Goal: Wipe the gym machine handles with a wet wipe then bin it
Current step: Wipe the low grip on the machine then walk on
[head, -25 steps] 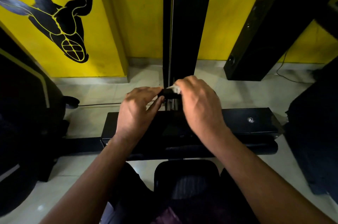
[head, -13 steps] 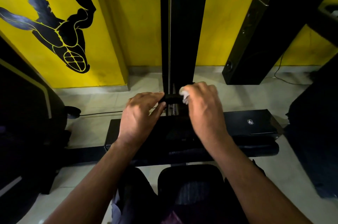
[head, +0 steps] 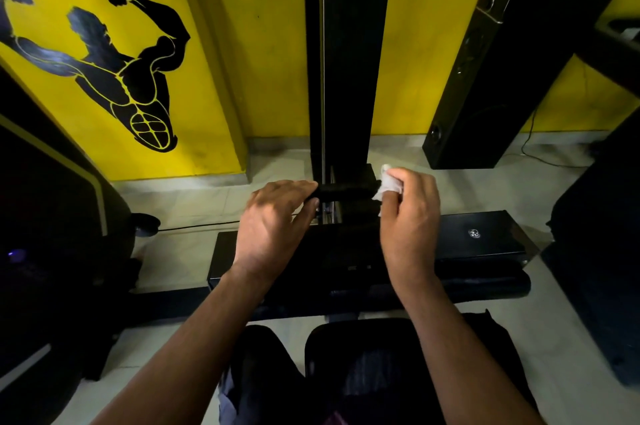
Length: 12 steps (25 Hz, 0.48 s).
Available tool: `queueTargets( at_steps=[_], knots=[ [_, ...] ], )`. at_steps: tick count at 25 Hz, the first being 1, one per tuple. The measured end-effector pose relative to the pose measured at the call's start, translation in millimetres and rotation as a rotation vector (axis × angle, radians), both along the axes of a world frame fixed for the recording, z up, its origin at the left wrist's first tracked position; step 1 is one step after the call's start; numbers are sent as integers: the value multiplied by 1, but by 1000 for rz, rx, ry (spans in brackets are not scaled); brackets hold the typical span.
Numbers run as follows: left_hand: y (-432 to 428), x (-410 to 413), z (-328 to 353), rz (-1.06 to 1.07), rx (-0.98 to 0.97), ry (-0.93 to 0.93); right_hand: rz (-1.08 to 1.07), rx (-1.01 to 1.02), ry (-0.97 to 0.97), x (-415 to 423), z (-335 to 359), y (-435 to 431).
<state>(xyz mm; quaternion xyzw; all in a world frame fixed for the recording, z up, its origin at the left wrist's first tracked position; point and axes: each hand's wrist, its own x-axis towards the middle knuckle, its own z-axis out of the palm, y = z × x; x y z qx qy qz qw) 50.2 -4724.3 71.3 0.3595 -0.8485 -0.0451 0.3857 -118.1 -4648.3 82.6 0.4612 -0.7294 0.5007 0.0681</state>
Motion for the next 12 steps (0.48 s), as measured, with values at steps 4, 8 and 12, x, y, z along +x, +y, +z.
queueTargets(
  at_steps=[4,8,12],
  knots=[
    [1,2,-2,-8,-3,1,-128,-66,-285,-6,2,-2],
    [0,-2,-3,-9,-7,7,-141,16,-710,-27,-6,-7],
    [-1,-2,-4,-6,-10,14,-102,66,-654,-33,-3,-2]
  ],
)
